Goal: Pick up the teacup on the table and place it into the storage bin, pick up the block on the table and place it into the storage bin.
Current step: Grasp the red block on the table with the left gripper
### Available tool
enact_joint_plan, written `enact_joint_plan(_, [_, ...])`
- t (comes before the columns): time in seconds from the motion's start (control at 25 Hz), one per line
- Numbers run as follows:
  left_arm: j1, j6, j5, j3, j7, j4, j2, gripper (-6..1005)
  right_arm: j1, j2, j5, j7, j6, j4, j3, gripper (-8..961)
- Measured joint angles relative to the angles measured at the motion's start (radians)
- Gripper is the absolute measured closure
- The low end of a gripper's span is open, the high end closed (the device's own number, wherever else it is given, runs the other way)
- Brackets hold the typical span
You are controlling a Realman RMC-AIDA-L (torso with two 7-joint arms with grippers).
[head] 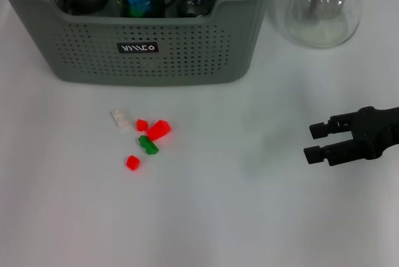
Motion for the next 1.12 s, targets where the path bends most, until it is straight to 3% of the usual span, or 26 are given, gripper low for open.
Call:
enact_joint_plan(0.12, [0.028, 0.186, -0.035, 0.040, 0.055, 0.012, -0.022, 208, 0.003, 0.000, 0.000, 0.005, 0.000, 0.000, 0.001, 129])
enact_joint_plan(0.2, [0.037, 0.268, 0.029, 0.091, 0.046, 0.010, -0.036, 210, 0.003, 0.001, 0.000, 0.008, 0.001, 0.000, 0.002, 129])
enact_joint_plan(0.28, [0.052, 0.288, 0.175, 0.168, 0.010, 0.001, -0.048, 212, 0.003, 0.004, 0.000, 0.008, 0.003, 0.000, 0.004, 129])
enact_joint_plan(0.52, [0.060, 0.176, 0.594, 0.401, -0.189, -0.081, -0.054, 213, 0.004, 0.006, 0.000, 0.009, 0.009, 0.000, 0.004, 129])
enact_joint_plan(0.68, [0.045, 0.085, 0.800, 0.544, -0.325, -0.134, -0.055, 213, 0.004, 0.006, 0.000, 0.009, 0.010, 0.000, 0.003, 129])
enact_joint_plan(1.12, [-0.015, -0.041, 0.982, 0.785, -0.503, -0.304, -0.056, 212, 0.003, 0.005, 0.000, 0.008, 0.009, 0.000, 0.005, 128])
